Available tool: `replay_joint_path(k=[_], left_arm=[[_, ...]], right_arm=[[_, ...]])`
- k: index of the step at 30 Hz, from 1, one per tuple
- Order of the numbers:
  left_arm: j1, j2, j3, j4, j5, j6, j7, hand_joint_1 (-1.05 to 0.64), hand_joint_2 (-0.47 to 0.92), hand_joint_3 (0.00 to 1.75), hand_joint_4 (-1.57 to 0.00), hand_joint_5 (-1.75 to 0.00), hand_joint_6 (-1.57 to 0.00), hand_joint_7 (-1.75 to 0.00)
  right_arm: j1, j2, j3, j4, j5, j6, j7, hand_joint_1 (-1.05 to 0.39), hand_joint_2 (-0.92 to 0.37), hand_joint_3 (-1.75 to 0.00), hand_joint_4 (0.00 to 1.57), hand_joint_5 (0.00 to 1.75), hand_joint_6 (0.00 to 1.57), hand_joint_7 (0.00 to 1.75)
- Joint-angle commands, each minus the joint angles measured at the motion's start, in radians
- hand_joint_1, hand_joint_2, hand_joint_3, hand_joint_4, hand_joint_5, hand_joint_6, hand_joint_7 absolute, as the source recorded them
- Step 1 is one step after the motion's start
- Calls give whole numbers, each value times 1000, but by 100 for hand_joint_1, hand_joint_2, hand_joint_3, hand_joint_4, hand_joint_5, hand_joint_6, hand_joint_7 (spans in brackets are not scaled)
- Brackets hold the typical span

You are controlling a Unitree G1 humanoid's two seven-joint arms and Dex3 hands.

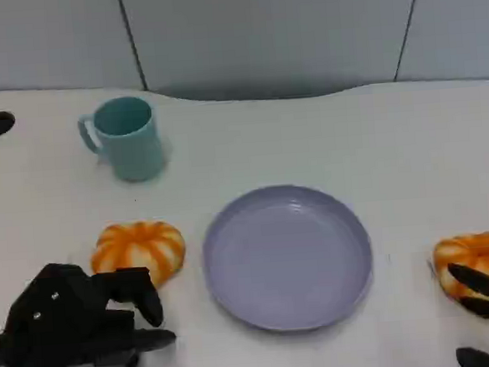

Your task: Grasp the bread from the table and place it into the plate.

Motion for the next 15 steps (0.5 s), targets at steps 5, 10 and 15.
replay_joint_path(k=[5, 10, 15], left_arm=[[-1, 19, 4, 9, 0, -22, -9, -32, 83, 5, -83, -175, -64, -175], [-10, 18, 11, 40, -7, -69, -12, -31, 83, 5, -82, -175, -63, -175], [-10, 4, 43, 76, -56, -133, -23, -28, 82, 5, -80, -175, -63, -175]], right_arm=[[-5, -19, -12, 9, 7, -31, -8, -35, -92, -34, 81, 1, 66, 0], [-6, -15, -13, 2, 2, -18, -10, -35, -92, -34, 81, 1, 66, 0], [-5, -13, -12, -7, -1, -3, -10, -35, -92, -34, 81, 1, 66, 0]])
